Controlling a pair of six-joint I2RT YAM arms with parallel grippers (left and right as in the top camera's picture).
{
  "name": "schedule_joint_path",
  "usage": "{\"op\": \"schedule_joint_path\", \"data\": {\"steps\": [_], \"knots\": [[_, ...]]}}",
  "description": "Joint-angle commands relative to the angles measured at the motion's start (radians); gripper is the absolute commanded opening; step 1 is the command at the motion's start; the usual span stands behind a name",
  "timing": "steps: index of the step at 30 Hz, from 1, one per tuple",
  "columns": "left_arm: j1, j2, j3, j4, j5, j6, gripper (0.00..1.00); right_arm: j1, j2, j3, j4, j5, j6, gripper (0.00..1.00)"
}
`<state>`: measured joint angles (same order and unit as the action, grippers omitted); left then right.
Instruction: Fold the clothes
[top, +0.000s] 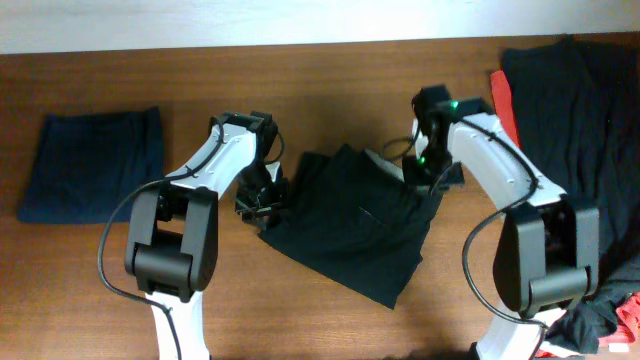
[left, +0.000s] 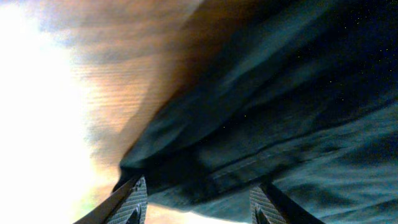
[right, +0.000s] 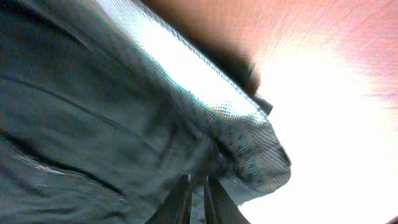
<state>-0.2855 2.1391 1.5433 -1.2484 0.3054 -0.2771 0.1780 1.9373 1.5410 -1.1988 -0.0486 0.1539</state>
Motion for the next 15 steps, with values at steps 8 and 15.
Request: {"op": "schedule_joint_path", "data": {"steps": [8, 15], "knots": [[-0.002, -0.116, 0.061, 0.279, 0.087, 0.238, 0.99, 0.005, -0.117, 0.159, -0.119, 0.03, 0.013, 0.16], [-0.003, 0.008, 0.061, 0.332, 0.216, 0.277, 0.99, 0.005, -0.121, 0.159, -0.15, 0.028, 0.013, 0.16]]}}
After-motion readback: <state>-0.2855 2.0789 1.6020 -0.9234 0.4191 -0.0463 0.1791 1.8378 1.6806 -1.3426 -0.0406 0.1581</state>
